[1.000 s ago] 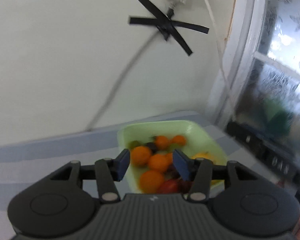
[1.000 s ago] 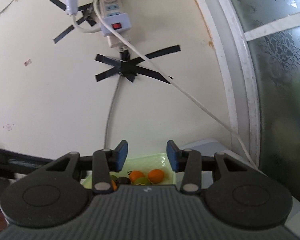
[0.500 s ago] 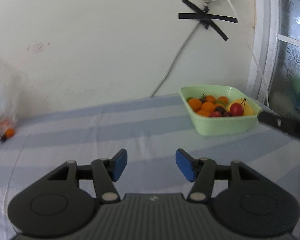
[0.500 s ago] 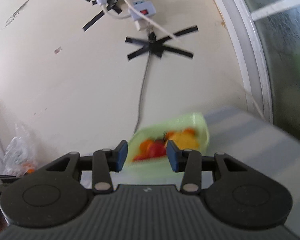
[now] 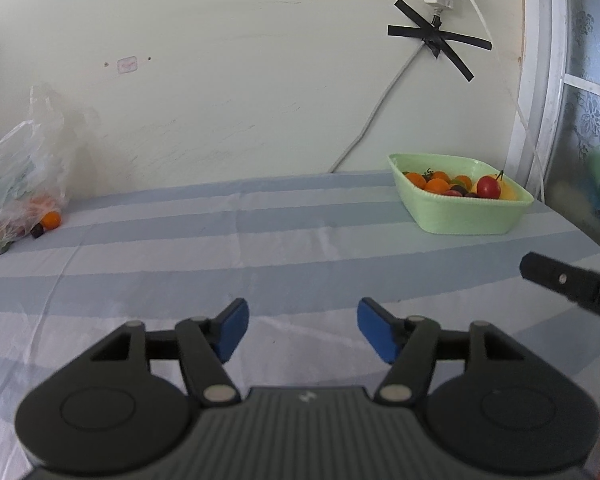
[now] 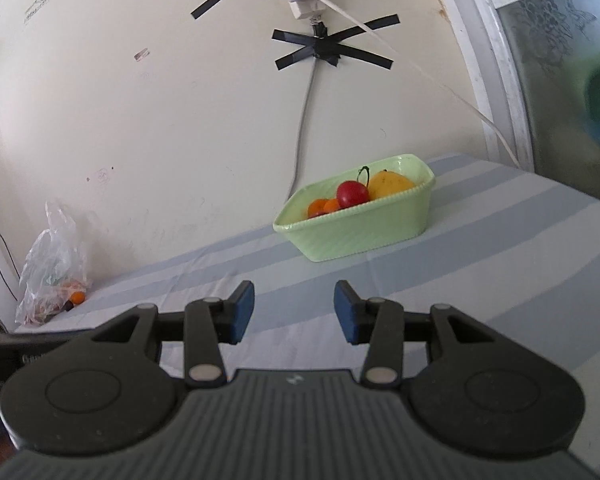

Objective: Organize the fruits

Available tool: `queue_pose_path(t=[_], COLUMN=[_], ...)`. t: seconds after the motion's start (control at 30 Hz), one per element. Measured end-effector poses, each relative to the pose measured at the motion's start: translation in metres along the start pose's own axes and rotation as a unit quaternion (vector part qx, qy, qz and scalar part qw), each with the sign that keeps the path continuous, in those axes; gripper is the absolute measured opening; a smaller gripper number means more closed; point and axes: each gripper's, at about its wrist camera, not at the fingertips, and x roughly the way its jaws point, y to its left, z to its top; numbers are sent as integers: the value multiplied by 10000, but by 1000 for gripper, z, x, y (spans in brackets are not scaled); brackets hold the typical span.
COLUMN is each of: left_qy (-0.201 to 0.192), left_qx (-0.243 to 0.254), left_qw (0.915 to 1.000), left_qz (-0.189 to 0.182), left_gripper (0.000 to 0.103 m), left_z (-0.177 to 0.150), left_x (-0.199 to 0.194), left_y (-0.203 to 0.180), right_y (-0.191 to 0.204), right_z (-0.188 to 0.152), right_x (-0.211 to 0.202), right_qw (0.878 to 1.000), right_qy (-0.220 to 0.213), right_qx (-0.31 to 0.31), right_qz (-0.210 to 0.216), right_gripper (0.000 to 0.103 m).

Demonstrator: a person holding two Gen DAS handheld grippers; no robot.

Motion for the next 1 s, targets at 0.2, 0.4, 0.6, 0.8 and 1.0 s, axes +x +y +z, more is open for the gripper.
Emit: queue_pose_path(t=[0.2, 0.4, 0.6, 0.8, 1.0], left_qy=[-65, 43, 76, 187, 241], left_qx=[108, 115, 199, 180, 213], left_qw=[9999, 9999, 9998, 9997, 9993], left_qz=[22, -86, -57, 17, 166], left_gripper=[91, 94, 101, 103, 103], left_z=[-6, -7, -10, -11, -12], left_x=[-4, 2, 6, 7, 8], left_y=[-1, -1, -5, -7, -9], right_y=[4, 2, -8, -12, -11], right_z=[0, -4, -9, -11, -11], right_x=[-1, 3, 10, 11, 11], right_qw=[9999, 9998, 9991, 9989, 9991], right_qy=[15, 72, 152, 161, 163], right_qx=[86, 163, 309, 376, 369], right_qz=[-51, -96, -264, -242, -164], right_gripper=[55, 55, 55, 55, 56])
